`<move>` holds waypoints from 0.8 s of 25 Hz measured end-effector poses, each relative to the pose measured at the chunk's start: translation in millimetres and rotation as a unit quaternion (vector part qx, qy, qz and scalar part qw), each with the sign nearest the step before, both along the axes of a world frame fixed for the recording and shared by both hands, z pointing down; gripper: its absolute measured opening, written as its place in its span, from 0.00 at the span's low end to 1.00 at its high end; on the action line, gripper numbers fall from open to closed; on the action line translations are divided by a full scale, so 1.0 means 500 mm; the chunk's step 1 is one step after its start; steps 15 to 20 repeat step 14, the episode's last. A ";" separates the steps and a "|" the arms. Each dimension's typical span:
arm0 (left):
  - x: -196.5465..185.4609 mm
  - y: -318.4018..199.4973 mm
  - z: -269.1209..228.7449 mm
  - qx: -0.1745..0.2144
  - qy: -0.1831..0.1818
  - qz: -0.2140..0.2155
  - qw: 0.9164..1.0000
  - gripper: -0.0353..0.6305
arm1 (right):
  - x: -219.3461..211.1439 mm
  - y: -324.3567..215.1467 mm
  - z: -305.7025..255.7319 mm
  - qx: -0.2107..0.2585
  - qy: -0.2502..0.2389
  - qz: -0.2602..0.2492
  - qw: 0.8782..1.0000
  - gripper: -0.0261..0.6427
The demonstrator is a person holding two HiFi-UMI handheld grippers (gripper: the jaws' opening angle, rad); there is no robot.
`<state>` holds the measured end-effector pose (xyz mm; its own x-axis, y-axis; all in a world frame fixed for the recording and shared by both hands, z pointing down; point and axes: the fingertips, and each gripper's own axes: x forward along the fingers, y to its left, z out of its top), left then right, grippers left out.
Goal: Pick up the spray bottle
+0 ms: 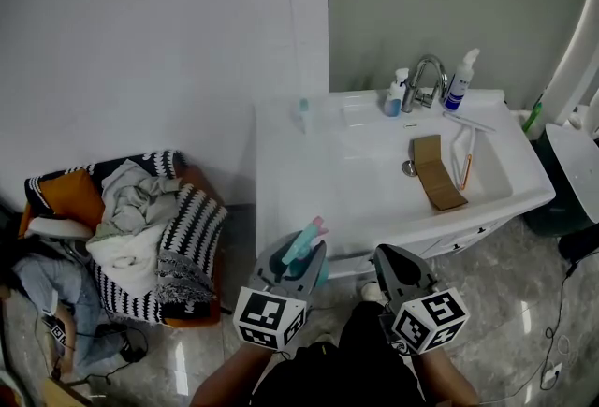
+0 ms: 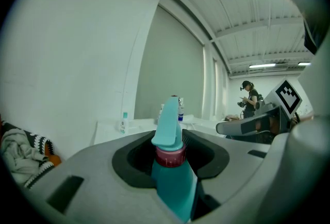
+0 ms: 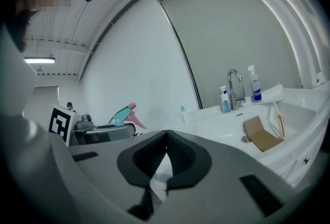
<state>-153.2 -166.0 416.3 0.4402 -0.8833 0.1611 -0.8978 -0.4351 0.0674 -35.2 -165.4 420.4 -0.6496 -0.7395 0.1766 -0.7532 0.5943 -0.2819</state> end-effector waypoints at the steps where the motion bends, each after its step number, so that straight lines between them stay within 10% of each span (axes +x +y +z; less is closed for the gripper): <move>1: -0.003 0.004 0.000 0.001 0.001 0.000 1.000 0.27 | -0.002 0.005 0.000 0.001 0.000 0.000 1.000 0.05; 20: -0.031 0.033 -0.003 0.001 0.008 -0.008 1.000 0.27 | -0.016 0.030 0.004 0.004 -0.011 0.008 1.000 0.05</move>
